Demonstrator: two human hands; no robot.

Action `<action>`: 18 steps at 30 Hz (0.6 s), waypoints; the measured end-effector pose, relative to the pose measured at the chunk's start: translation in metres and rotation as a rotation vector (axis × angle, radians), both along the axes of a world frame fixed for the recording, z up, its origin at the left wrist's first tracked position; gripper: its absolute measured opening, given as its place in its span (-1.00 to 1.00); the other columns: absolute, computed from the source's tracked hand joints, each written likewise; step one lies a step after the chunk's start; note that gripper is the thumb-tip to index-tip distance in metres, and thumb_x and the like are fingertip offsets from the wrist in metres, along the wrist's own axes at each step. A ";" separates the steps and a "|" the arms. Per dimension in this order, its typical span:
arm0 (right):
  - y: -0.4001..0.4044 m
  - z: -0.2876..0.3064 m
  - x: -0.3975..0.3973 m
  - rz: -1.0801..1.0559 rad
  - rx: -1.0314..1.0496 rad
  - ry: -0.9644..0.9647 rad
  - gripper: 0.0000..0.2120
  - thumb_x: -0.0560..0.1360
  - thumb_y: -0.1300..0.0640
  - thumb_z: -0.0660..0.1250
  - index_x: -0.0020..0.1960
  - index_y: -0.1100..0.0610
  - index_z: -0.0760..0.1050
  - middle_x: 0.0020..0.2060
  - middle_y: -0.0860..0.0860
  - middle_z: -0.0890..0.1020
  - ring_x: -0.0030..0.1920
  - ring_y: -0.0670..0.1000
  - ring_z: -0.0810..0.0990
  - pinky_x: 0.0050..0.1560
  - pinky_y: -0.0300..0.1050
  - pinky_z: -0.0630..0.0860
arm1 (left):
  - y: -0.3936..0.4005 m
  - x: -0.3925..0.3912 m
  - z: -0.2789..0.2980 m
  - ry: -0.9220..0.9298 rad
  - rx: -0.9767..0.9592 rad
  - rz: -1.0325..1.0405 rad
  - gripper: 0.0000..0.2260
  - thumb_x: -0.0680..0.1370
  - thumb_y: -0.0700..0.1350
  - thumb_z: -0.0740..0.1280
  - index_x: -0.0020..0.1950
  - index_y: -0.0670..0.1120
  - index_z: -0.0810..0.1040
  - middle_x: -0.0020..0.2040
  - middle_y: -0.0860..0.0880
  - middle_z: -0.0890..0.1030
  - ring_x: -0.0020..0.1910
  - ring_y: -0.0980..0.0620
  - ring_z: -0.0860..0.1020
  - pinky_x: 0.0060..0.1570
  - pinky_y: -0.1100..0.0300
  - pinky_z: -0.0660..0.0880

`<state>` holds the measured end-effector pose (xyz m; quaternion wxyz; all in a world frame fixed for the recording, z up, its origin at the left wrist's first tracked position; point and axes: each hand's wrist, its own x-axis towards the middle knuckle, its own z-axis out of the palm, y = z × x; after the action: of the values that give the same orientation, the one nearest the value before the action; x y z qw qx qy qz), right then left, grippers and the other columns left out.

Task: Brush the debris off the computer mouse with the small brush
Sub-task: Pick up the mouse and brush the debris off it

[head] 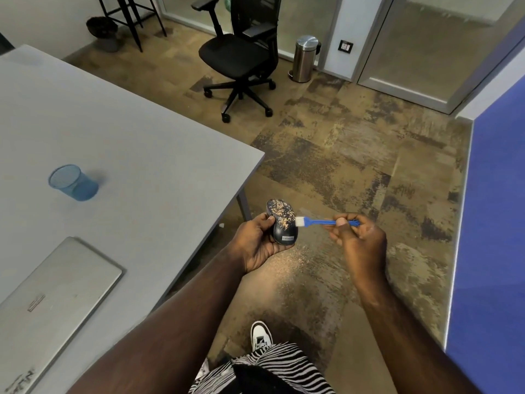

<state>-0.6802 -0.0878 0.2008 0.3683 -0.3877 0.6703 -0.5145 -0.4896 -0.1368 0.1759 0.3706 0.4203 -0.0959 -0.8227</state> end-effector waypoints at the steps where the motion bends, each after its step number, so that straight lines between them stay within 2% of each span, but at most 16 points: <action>1: 0.002 -0.001 0.004 0.056 0.013 0.011 -0.80 0.50 0.09 0.34 -0.14 -0.21 0.63 -0.20 -0.11 0.75 -0.14 -0.03 0.77 -0.11 -0.03 0.69 | 0.000 0.000 0.000 -0.003 0.001 0.002 -0.63 0.65 -0.21 0.04 0.46 -0.20 0.32 0.32 -0.27 0.49 0.12 -0.20 0.56 0.21 -0.26 0.39; 3: 0.000 -0.006 0.006 0.050 0.051 0.055 -0.75 0.54 0.17 0.34 -0.17 -0.17 0.61 -0.24 -0.09 0.75 -0.14 -0.01 0.76 -0.08 0.02 0.69 | 0.000 -0.001 -0.001 -0.007 -0.001 -0.006 -0.63 0.65 -0.21 0.04 0.45 -0.19 0.33 0.29 -0.26 0.50 0.12 -0.20 0.56 0.22 -0.27 0.39; 5: -0.007 -0.005 -0.001 -0.056 0.084 0.088 -0.75 0.58 0.21 0.33 -0.16 -0.11 0.57 -0.22 -0.06 0.73 -0.12 0.01 0.76 -0.02 0.11 0.68 | 0.000 0.000 -0.001 -0.004 0.003 -0.006 -0.63 0.65 -0.21 0.04 0.46 -0.18 0.33 0.30 -0.26 0.50 0.15 -0.21 0.55 0.23 -0.27 0.38; 7: -0.012 0.001 -0.007 -0.121 0.059 0.046 -0.77 0.58 0.24 0.34 -0.14 -0.07 0.57 -0.20 -0.03 0.73 -0.14 0.00 0.76 -0.03 0.08 0.69 | 0.001 0.001 0.000 -0.006 0.003 -0.005 -0.63 0.65 -0.21 0.04 0.46 -0.17 0.33 0.26 -0.24 0.53 0.14 -0.21 0.56 0.20 -0.26 0.40; 11: -0.005 0.010 0.003 0.032 0.000 -0.056 -0.72 0.56 0.34 0.32 -0.15 -0.01 0.60 -0.24 -0.06 0.75 -0.18 0.00 0.77 -0.16 -0.12 0.68 | -0.001 0.001 0.003 -0.013 -0.008 0.001 -0.63 0.65 -0.21 0.04 0.45 -0.18 0.34 0.26 -0.24 0.54 0.12 -0.20 0.57 0.13 -0.22 0.46; 15: 0.000 0.008 0.015 0.152 0.017 0.042 -0.75 0.56 0.32 0.34 -0.13 -0.02 0.60 -0.24 -0.03 0.74 -0.18 -0.03 0.76 -0.16 -0.14 0.67 | -0.001 -0.003 0.005 -0.027 -0.021 -0.002 -0.64 0.65 -0.20 0.04 0.44 -0.19 0.35 0.16 -0.23 0.59 0.05 -0.19 0.59 0.04 -0.19 0.50; 18: -0.001 0.002 0.018 0.108 0.029 0.112 -0.74 0.57 0.26 0.35 -0.14 -0.10 0.59 -0.19 -0.06 0.72 -0.18 -0.06 0.76 -0.18 -0.14 0.67 | -0.001 -0.006 0.004 -0.032 -0.018 -0.008 -0.64 0.65 -0.20 0.04 0.44 -0.19 0.34 0.24 -0.25 0.54 0.09 -0.19 0.58 0.13 -0.23 0.46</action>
<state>-0.6621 -0.0890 0.2031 0.3630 -0.4459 0.6756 -0.4615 -0.4954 -0.1375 0.1795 0.3695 0.4297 -0.1112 -0.8164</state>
